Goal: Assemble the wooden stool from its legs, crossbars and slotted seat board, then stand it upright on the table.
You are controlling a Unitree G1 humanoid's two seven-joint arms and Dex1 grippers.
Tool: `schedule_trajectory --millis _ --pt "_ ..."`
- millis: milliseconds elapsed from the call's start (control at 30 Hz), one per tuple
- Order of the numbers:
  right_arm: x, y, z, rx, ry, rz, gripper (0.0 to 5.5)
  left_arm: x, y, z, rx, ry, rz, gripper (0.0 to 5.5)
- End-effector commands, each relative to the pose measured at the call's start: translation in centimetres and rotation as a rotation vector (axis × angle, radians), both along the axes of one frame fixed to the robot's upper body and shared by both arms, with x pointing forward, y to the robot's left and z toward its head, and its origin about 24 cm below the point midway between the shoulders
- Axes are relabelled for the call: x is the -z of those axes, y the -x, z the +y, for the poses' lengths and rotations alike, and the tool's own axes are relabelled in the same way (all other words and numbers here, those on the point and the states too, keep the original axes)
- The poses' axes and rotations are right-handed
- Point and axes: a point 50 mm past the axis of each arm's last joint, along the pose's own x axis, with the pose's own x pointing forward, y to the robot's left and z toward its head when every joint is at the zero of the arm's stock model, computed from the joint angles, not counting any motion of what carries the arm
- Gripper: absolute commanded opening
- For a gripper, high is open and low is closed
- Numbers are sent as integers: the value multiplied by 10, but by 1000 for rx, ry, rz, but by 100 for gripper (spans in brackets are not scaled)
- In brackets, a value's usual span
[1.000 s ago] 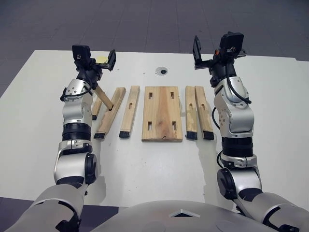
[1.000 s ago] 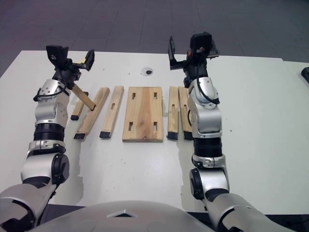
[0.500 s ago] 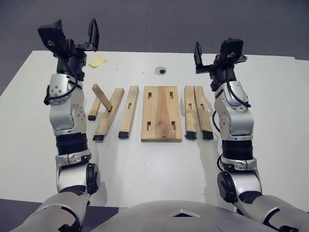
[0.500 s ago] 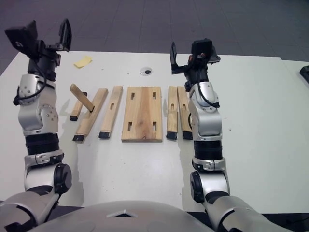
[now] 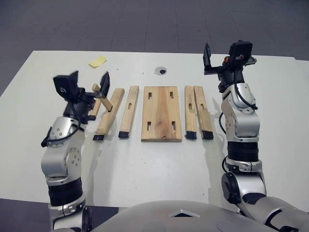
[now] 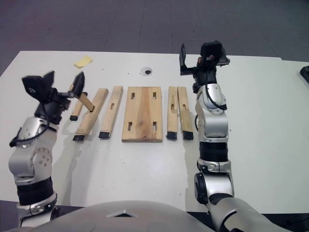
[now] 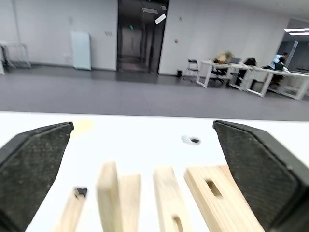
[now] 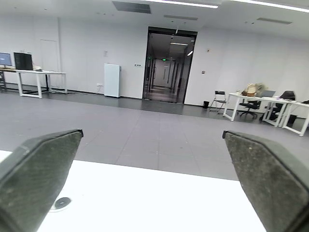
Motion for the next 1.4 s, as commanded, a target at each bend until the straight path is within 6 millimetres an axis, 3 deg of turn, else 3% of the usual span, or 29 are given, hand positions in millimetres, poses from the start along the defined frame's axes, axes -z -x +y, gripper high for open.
schedule_trajectory --millis 33,333,667,867,1400 --pt "4 5 0 1 4 19 540 25 15 4 -7 -35 114 537" --pt "10 11 3 -5 -1 45 540 65 38 14 18 -144 269 537" --pt "9 10 6 -9 -14 42 540 87 39 19 34 -159 342 537" --pt "6 11 7 -14 -17 30 540 94 36 22 10 -156 366 441" --pt "-33 15 19 -68 -127 -41 540 105 30 20 55 -153 428 205"
